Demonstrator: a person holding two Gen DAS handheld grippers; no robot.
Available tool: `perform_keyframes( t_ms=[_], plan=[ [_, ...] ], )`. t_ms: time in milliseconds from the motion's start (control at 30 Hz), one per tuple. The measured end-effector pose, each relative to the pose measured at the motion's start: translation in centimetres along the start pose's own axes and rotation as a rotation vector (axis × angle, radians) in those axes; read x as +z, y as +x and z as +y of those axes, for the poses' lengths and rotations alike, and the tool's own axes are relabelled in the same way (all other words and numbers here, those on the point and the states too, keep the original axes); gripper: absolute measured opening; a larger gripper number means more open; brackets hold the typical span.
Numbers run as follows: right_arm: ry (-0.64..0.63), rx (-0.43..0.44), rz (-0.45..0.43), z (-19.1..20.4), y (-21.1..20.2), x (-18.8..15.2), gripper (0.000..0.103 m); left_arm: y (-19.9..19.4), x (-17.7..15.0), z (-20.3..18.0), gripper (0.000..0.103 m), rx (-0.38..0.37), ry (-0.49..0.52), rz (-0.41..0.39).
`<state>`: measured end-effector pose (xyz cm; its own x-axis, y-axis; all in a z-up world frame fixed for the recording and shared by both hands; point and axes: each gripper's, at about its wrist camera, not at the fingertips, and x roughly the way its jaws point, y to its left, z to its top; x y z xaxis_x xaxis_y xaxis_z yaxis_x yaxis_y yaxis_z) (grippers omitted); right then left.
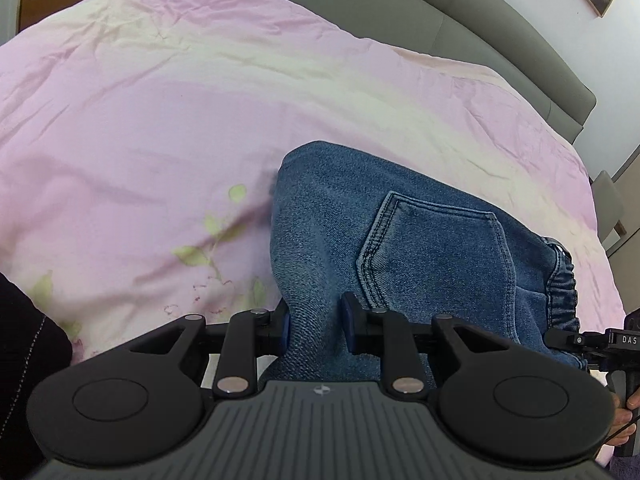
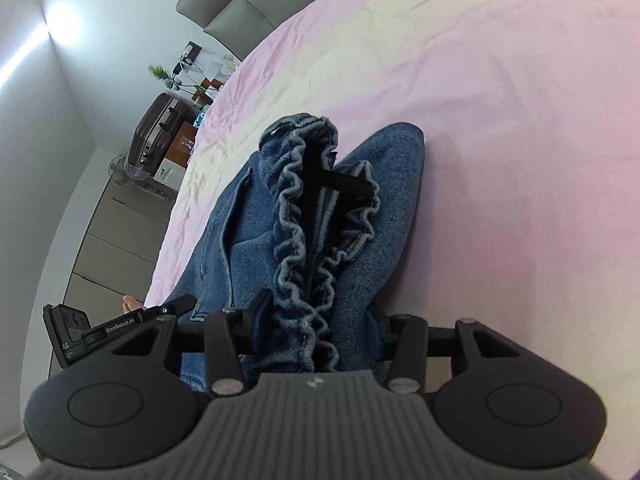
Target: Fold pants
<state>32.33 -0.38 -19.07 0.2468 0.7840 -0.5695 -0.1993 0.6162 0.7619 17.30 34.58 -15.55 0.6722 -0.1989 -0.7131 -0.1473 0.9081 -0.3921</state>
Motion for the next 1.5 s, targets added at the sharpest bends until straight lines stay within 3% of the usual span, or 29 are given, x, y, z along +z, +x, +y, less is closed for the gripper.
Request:
perform_keyframes(
  t_ms=[100,300,367,467,567,667,733,800,867,1033,1200,1333,1433,1500],
  plan=[
    [0.016,-0.008,0.014,-1.1,1.1,-0.4,0.045,0.5,-0.5,0.8,0.029,-0.014,-0.008,-0.007],
    [0.068,-0.002,0.009,-2.4,3.0,-0.6,0.047,0.7,-0.9,0.2,0.037,0.035,-0.014,-0.022],
    [0.063,-0.022,0.021,-1.9,3.0,-0.4,0.048,0.5,-0.6,-0.1,0.042,0.078,-0.026,-0.020],
    [0.061,-0.055,0.045,-1.1,2.2,0.5,0.061,-0.4,-0.2,-2.0,0.047,0.175,0.011,-0.022],
    [-0.038,-0.134,0.012,1.4,0.4,1.1,0.070,-1.9,-0.3,-4.2,0.047,0.276,0.066,-0.038],
    [-0.180,-0.180,-0.057,4.5,-2.0,0.8,0.071,-4.3,-0.9,-5.9,0.047,0.288,0.083,-0.083],
    [-0.277,-0.176,-0.095,6.6,-3.8,-0.2,0.069,-5.7,-1.6,-6.9,0.046,0.279,0.086,-0.087],
    [-0.395,-0.195,-0.134,8.7,-4.7,-1.5,0.051,-6.4,-2.5,-8.2,0.046,0.312,0.121,-0.076],
    [-0.517,-0.269,-0.166,10.6,-5.0,-3.2,0.040,-6.4,-3.4,-9.0,0.044,0.357,0.152,-0.057],
    [-0.627,-0.324,-0.064,11.0,-2.3,-6.1,0.013,-4.1,-5.2,-8.1,0.035,0.436,0.118,0.022],
    [-0.628,-0.361,-0.021,9.2,-0.4,-6.4,0.010,-2.7,-6.1,-6.4,0.034,0.412,0.054,0.049],
    [-0.641,-0.387,-0.005,9.8,-0.2,-6.2,0.010,-2.7,-5.9,-7.8,0.034,0.480,0.071,0.050],
    [-0.637,-0.377,-0.013,10.7,-1.4,-5.7,0.012,-4.2,-5.6,-10.2,0.032,0.518,0.079,-0.007],
    [-0.631,-0.357,-0.039,11.6,-3.1,-5.5,0.024,-6.0,-5.6,-12.4,0.033,0.481,0.075,-0.072]
  ],
)
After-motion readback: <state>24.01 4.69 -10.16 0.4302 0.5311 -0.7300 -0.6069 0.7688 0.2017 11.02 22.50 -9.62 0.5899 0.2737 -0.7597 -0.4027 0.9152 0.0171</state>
